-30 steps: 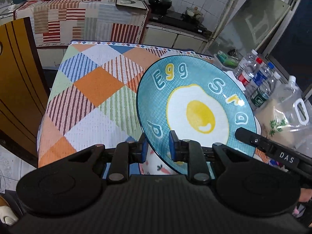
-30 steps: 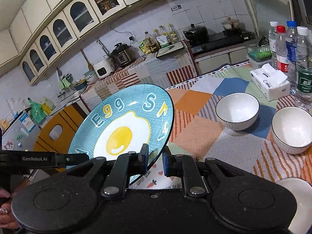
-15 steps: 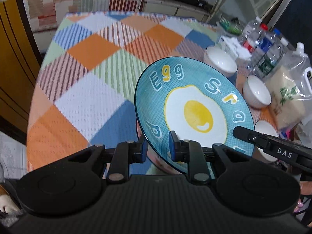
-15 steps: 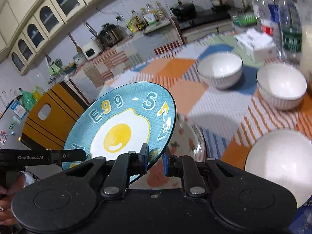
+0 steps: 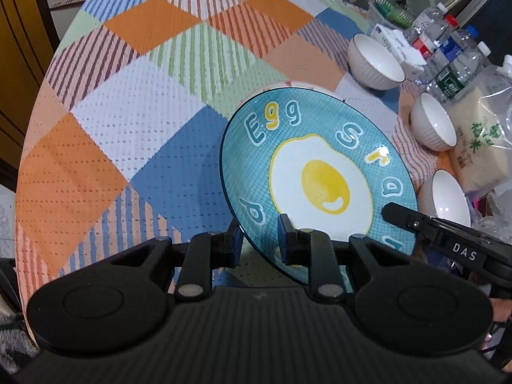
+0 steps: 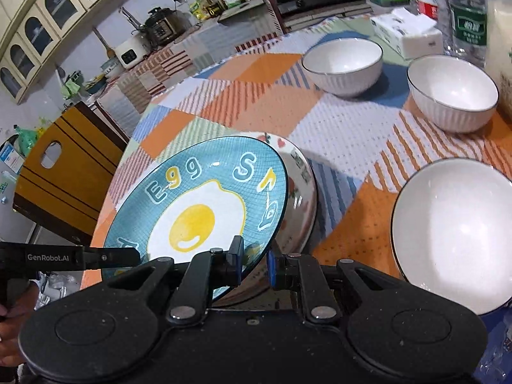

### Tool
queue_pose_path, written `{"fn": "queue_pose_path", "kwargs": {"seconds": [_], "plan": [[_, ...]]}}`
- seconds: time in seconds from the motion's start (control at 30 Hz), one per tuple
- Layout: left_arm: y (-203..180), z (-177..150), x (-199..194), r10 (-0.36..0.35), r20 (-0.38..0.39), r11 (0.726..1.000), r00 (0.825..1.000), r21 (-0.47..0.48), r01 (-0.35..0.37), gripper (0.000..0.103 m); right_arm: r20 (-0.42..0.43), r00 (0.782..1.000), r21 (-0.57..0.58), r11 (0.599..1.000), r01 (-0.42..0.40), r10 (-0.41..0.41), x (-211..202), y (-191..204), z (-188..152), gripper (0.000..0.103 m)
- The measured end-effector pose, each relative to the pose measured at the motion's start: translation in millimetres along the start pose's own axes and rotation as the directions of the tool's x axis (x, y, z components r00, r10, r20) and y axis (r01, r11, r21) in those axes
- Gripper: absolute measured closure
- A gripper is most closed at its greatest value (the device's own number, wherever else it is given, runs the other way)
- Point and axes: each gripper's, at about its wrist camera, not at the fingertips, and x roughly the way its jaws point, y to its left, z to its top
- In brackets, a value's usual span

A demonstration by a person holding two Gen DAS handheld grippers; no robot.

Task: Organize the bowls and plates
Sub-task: 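Lift the egg plate with both grippers and carry it over the stacked plates, then lower the egg plate onto the bunny plate and open both grippers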

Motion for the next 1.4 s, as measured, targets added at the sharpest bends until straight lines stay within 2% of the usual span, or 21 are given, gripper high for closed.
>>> {"fn": "queue_pose_path", "kwargs": {"seconds": [0.03,0.23,0.37,0.47,0.67,0.83,0.97,1.07,1.17,1.3,1.4], "plan": [[-1,-1,2,0.006,-0.007,1.000,1.000,0.003,-0.006,0.080,0.005,1.000,0.002,1.000,0.003,-0.003,0,0,-1,0.084],[0,3,7,0.009,-0.032,1.000,0.999,-0.013,-0.010,0.079,-0.016,0.998,-0.030,0.998,0.054,-0.055,0,8,4,0.083],[-4,4,10,0.003,-0.056,1.000,0.998,-0.017,-0.004,0.079,-0.030,0.987,-0.102,0.983,0.154,-0.158,5,21,6,0.080],[-8,3,11,0.027,-0.051,1.000,0.998,-0.006,-0.027,0.078,-0.034,0.984,-0.114,0.979,0.167,-0.172,5,23,6,0.079],[-9,4,12,0.030,-0.084,0.999,0.996,-0.021,-0.032,0.077,-0.060,0.975,-0.124,0.971,0.204,-0.212,8,27,4,0.075],[-14,2,11,0.040,-0.100,0.999,0.994,-0.030,-0.043,0.073,-0.021,0.960,-0.206,0.941,0.269,-0.279,14,40,0,0.065],[-16,-2,2,0.064,-0.078,0.997,0.995,-0.026,-0.066,0.070,0.024,0.948,-0.235,0.920,0.314,-0.317,18,43,-1,0.064],[-16,-5,-9,0.087,-0.068,0.996,0.994,-0.023,-0.088,0.069,0.052,0.953,-0.231,0.925,0.302,-0.298,3,43,0,0.063],[-22,-10,-22,0.161,-0.047,0.987,0.986,0.011,-0.161,0.063,0.099,0.966,-0.226,0.940,0.254,-0.238,-27,38,1,0.056],[-43,-13,-39,0.188,-0.037,0.981,0.981,0.055,-0.186,0.050,0.147,0.974,-0.240,0.950,0.202,-0.171,-71,28,-5,0.054],[-66,-17,-51,0.204,-0.018,0.973,0.979,0.112,-0.201,0.039,0.169,0.974,-0.275,0.942,0.192,-0.149,-98,22,-12,0.046]]}}
